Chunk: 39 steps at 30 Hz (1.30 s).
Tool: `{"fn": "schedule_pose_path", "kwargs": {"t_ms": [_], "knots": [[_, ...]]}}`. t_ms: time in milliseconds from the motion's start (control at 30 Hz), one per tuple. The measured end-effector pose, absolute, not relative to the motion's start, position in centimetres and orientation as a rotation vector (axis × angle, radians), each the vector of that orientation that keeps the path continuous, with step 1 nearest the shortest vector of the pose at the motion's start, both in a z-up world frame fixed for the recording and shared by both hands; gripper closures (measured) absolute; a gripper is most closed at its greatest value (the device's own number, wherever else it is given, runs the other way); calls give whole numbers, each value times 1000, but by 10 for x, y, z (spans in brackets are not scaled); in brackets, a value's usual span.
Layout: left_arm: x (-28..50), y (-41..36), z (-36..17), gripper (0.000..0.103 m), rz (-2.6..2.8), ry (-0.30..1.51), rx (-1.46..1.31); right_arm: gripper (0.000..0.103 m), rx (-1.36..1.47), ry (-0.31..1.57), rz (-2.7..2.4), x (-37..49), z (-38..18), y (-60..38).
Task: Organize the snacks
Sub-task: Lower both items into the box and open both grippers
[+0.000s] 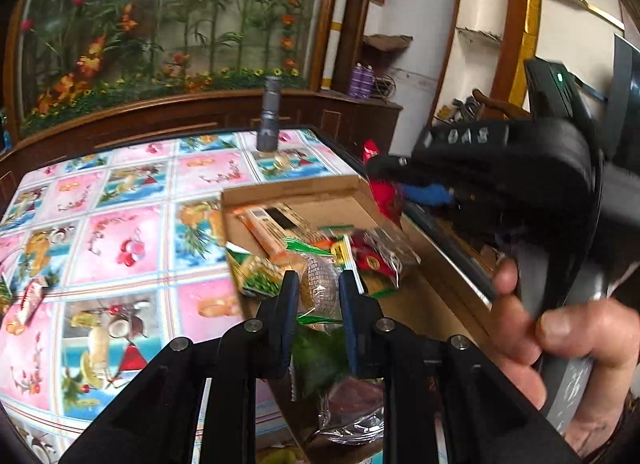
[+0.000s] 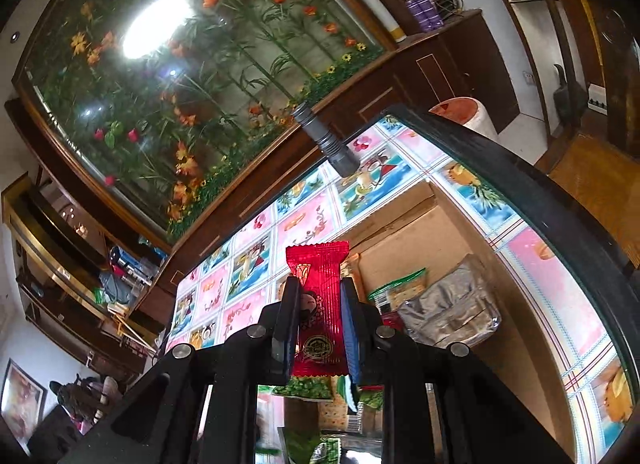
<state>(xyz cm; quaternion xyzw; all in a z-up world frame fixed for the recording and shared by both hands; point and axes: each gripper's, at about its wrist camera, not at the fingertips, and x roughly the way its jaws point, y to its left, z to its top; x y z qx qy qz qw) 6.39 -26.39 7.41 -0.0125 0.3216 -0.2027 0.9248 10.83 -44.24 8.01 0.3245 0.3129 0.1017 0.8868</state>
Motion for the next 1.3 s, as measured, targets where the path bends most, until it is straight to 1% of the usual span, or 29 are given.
{"fn": "schedule_pose_path", "kwargs": {"t_ms": [133, 267, 800, 1300], "knots": [[73, -263, 59, 83, -452, 713, -49, 82, 667, 677, 195, 111, 76, -442], [75, -259, 56, 83, -459, 718, -59, 82, 652, 715, 179, 116, 70, -439], [64, -280, 49, 83, -467, 672, 64, 82, 599, 840, 100, 129, 46, -433], [61, -283, 47, 83, -439, 657, 106, 82, 574, 847, 83, 128, 45, -431]]}}
